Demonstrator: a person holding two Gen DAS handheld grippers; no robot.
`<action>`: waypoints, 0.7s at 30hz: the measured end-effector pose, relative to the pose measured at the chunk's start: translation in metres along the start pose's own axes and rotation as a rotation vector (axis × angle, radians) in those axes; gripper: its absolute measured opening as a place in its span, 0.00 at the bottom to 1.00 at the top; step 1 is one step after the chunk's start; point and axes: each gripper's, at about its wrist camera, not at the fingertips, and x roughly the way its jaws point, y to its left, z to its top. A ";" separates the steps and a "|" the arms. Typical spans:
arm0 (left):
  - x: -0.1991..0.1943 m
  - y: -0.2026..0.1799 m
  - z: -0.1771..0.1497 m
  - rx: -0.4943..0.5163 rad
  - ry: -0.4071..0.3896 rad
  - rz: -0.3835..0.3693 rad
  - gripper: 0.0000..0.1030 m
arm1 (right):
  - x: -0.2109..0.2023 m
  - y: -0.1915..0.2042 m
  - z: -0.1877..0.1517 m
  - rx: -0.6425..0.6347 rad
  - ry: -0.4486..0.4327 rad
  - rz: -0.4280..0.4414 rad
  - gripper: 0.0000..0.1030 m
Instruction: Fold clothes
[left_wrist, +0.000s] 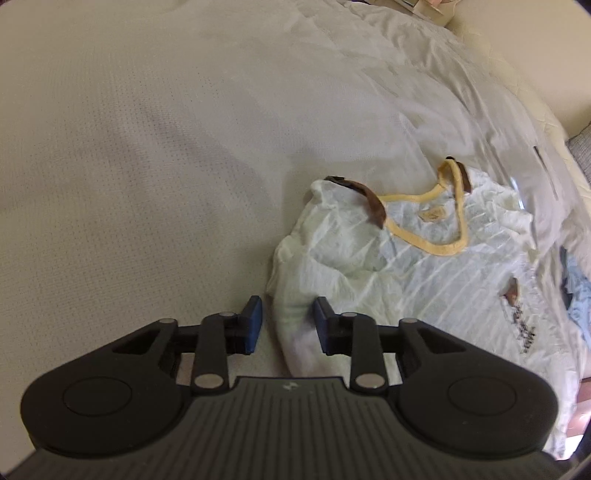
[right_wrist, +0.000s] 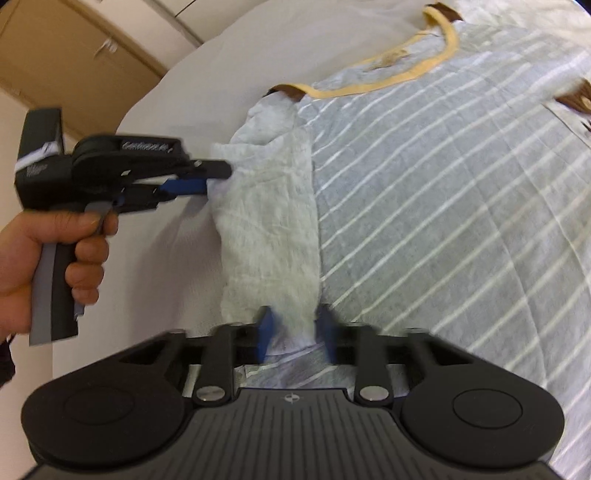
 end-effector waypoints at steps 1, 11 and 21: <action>0.001 0.003 0.000 -0.018 -0.005 0.005 0.04 | 0.000 0.001 0.003 -0.021 0.004 -0.008 0.01; -0.003 0.040 -0.003 -0.217 -0.039 -0.033 0.07 | -0.010 -0.010 0.019 -0.082 -0.011 -0.039 0.01; -0.039 0.018 -0.005 -0.074 -0.102 -0.017 0.14 | -0.028 0.001 0.007 -0.159 -0.087 -0.085 0.15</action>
